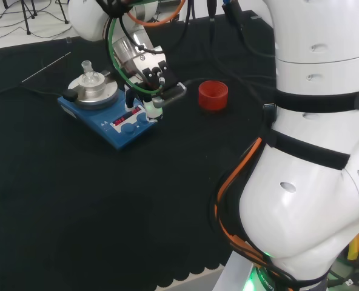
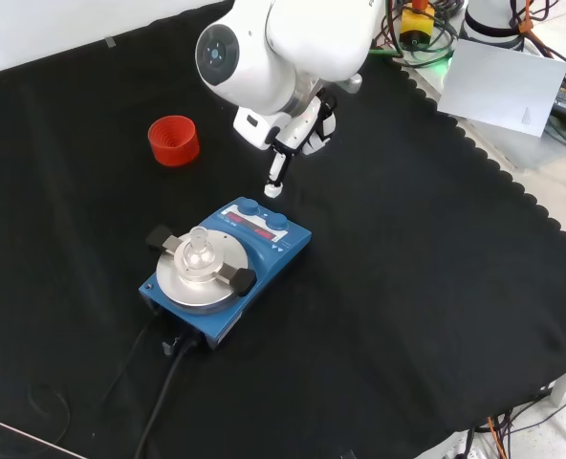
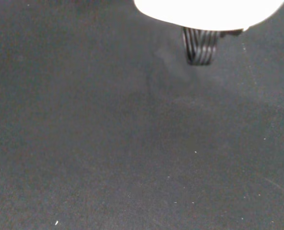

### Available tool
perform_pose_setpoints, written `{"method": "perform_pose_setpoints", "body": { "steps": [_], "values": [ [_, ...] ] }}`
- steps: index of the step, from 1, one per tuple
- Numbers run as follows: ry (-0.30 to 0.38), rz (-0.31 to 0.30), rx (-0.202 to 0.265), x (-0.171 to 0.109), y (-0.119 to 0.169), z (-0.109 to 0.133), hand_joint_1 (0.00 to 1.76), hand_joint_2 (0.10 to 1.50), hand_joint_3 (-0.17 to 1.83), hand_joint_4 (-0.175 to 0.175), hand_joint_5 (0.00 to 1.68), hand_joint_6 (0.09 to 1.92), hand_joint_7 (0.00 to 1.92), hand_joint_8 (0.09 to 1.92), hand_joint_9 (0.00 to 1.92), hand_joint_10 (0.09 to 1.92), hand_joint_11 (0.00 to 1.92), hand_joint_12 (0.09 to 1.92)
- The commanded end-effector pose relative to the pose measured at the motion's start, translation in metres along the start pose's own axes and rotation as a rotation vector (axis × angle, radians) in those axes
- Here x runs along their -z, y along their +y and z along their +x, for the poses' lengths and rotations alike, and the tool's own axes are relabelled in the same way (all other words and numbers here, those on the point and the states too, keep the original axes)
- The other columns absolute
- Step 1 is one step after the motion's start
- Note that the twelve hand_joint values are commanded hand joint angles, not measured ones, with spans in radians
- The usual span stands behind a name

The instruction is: Turn on the heater.

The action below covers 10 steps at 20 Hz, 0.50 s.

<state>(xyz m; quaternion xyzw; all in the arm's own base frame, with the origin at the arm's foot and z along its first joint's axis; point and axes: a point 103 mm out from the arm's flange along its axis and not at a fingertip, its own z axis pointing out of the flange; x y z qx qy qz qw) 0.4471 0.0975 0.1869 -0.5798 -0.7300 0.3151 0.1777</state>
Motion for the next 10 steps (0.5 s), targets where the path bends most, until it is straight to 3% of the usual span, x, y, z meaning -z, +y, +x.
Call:
{"method": "perform_pose_setpoints", "body": {
  "steps": [1, 10],
  "values": [
    [-0.012, 0.028, 0.017, -0.0043, 0.0063, 0.0064, 1.48, 0.52, 1.25, 0.004, 0.36, 0.09, 1.61, 1.84, 1.79, 1.68, 1.65, 1.52],
    [-0.018, 0.064, 0.026, -0.0106, 0.0133, 0.0074, 1.48, 0.52, 1.26, 0.008, 0.35, 0.09, 1.61, 1.85, 1.79, 1.69, 1.65, 1.53]
  ]
}}
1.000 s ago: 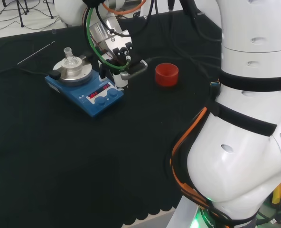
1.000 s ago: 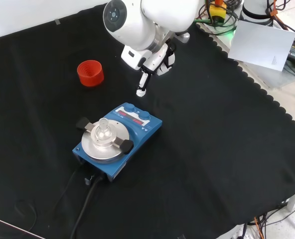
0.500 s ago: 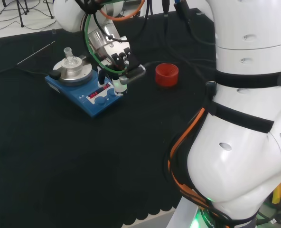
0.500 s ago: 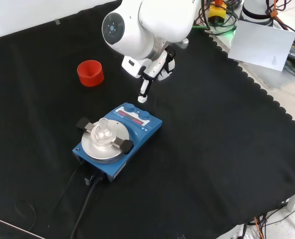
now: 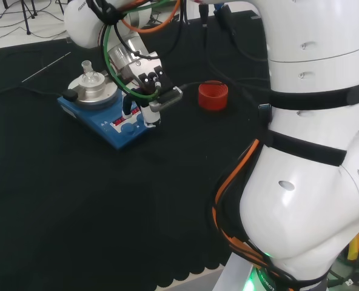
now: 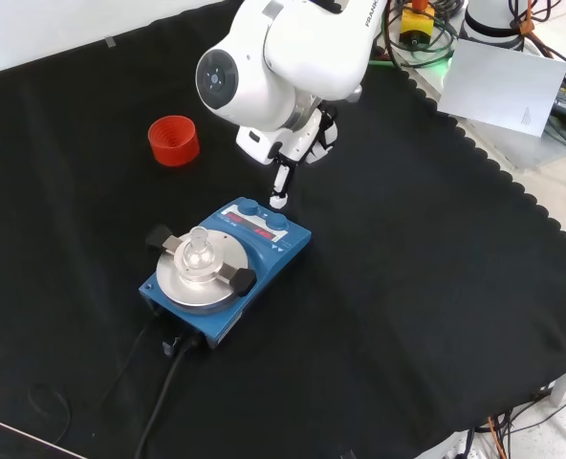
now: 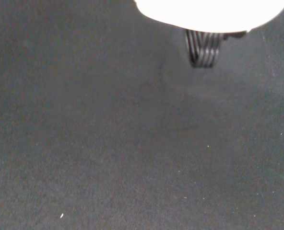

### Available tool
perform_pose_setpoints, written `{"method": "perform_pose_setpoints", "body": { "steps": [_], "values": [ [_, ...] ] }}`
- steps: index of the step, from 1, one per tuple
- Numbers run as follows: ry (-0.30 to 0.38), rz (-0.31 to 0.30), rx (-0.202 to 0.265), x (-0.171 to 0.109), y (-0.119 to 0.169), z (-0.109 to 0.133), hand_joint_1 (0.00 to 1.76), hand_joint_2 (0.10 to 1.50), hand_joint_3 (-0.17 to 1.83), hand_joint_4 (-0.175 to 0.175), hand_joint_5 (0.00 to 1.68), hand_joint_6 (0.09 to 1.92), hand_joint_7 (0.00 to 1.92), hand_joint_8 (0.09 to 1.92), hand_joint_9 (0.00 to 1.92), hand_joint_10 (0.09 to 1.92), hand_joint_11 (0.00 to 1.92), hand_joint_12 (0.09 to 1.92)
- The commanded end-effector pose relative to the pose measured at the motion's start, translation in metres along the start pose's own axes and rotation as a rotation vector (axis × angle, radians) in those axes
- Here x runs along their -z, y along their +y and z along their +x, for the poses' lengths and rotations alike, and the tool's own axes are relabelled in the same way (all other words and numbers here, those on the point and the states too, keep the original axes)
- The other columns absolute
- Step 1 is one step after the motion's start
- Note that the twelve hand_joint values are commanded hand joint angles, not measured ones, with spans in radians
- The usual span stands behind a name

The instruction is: Turn on the heater.

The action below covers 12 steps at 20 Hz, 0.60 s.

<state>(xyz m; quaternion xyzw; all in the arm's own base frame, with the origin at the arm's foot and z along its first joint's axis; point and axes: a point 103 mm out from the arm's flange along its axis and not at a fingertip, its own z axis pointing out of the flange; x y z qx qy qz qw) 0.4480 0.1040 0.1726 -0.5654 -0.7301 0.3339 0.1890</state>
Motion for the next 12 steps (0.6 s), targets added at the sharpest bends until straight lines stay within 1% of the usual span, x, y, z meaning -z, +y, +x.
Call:
{"method": "perform_pose_setpoints", "body": {
  "steps": [1, 7, 11, 12],
  "values": [
    [-0.004, 0.021, 0.005, -0.0023, 0.0031, 0.0000, 1.48, 0.52, 1.27, 0.008, 0.35, 0.09, 1.61, 1.85, 1.79, 1.69, 1.65, 1.53],
    [-0.008, 0.051, 0.005, -0.0035, 0.0065, 0.0003, 1.48, 0.52, 1.28, 0.010, 0.35, 0.09, 1.61, 1.85, 1.79, 1.70, 1.65, 1.53],
    [-0.010, 0.055, 0.008, -0.0041, 0.0081, 0.0010, 1.49, 0.52, 1.28, 0.010, 0.34, 0.09, 1.61, 1.85, 1.79, 1.70, 1.65, 1.54],
    [-0.003, 0.052, 0.014, -0.0049, 0.0070, -0.0024, 1.49, 0.52, 1.28, 0.010, 0.34, 0.09, 1.61, 1.85, 1.79, 1.70, 1.65, 1.54]
  ]
}}
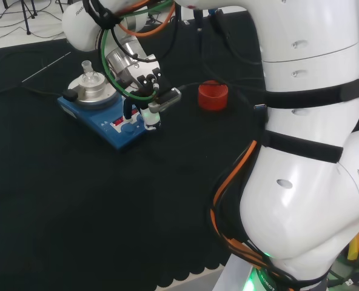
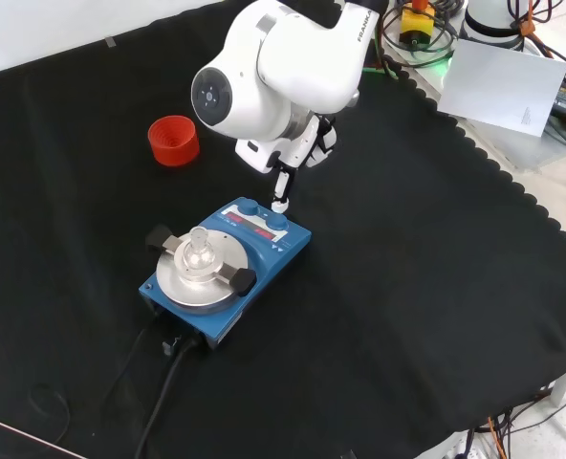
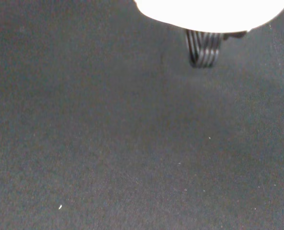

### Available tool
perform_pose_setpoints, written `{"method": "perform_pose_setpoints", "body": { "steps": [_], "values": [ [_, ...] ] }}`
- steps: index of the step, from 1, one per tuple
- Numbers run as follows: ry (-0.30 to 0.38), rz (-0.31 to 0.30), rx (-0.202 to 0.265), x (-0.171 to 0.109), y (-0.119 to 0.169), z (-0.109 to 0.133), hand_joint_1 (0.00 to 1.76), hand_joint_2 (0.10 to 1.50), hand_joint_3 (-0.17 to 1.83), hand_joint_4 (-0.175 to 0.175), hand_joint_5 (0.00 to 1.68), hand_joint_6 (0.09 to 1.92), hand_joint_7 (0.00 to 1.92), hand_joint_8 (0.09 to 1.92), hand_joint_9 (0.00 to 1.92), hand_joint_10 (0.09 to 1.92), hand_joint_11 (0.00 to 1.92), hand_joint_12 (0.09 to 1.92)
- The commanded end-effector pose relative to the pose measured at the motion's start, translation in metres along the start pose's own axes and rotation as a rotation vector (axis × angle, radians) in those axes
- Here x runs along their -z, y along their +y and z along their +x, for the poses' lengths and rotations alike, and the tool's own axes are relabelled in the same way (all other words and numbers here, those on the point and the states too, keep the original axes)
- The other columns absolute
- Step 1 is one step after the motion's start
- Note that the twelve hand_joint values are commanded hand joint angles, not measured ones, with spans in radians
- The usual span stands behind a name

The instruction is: Turn on the heater.

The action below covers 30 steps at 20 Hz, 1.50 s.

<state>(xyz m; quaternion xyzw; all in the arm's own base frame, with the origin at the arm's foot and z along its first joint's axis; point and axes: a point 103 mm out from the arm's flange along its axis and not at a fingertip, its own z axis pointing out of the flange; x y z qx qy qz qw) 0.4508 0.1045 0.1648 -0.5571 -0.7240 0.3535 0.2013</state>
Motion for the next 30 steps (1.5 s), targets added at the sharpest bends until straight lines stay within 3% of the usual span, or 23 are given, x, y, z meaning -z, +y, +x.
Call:
{"method": "perform_pose_setpoints", "body": {
  "steps": [1, 30],
  "values": [
    [0.008, 0.001, 0.010, -0.002, -0.001, -0.004, 1.49, 0.52, 1.28, 0.011, 0.34, 0.09, 1.61, 1.85, 1.79, 1.70, 1.65, 1.54],
    [0.005, 0.026, 0.020, -0.004, 0.012, 0.000, 1.49, 0.51, 1.30, 0.013, 0.32, 0.09, 1.61, 1.86, 1.79, 1.71, 1.65, 1.55]
  ]
}}
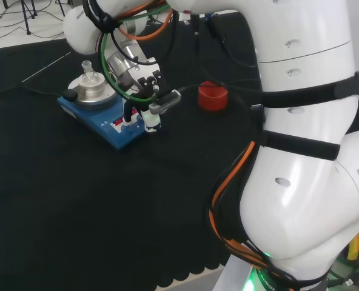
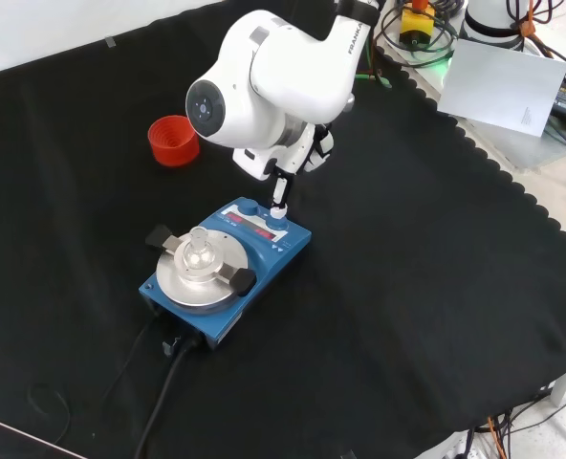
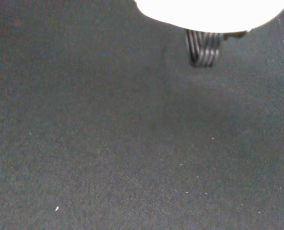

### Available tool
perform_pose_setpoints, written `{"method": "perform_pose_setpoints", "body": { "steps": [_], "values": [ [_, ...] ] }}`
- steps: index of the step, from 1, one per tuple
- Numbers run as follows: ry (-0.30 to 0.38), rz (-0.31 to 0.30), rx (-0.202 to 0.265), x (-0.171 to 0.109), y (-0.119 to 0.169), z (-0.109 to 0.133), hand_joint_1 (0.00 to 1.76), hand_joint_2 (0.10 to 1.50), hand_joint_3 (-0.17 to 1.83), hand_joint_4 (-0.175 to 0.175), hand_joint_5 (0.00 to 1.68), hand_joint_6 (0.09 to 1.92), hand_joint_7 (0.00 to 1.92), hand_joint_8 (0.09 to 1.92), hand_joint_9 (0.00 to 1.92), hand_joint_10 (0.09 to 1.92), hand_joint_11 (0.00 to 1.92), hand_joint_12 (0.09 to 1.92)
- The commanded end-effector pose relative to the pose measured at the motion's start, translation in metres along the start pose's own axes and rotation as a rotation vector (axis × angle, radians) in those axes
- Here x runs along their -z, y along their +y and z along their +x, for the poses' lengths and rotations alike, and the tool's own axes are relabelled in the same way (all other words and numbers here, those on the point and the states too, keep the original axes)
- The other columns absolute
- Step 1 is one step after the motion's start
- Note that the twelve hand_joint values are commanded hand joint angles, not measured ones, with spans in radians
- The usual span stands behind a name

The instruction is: Turn on the heater.

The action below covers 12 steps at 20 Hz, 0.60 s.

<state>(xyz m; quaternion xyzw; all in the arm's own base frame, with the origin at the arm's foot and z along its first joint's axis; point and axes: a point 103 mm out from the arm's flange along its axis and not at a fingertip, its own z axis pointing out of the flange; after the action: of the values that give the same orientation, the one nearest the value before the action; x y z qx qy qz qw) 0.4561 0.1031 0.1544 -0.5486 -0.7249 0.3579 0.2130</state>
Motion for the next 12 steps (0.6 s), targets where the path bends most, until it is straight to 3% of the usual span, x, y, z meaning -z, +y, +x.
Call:
{"method": "perform_pose_setpoints", "body": {
  "steps": [1, 12],
  "values": [
    [-0.001, 0.006, 0.000, 0.0000, 0.0012, 0.0018, 1.49, 0.51, 1.30, 0.013, 0.32, 0.09, 1.61, 1.86, 1.79, 1.71, 1.65, 1.55],
    [-0.002, 0.014, 0.007, -0.0007, 0.0050, 0.0043, 1.49, 0.51, 1.31, 0.013, 0.33, 0.09, 1.61, 1.86, 1.79, 1.71, 1.65, 1.55]
  ]
}}
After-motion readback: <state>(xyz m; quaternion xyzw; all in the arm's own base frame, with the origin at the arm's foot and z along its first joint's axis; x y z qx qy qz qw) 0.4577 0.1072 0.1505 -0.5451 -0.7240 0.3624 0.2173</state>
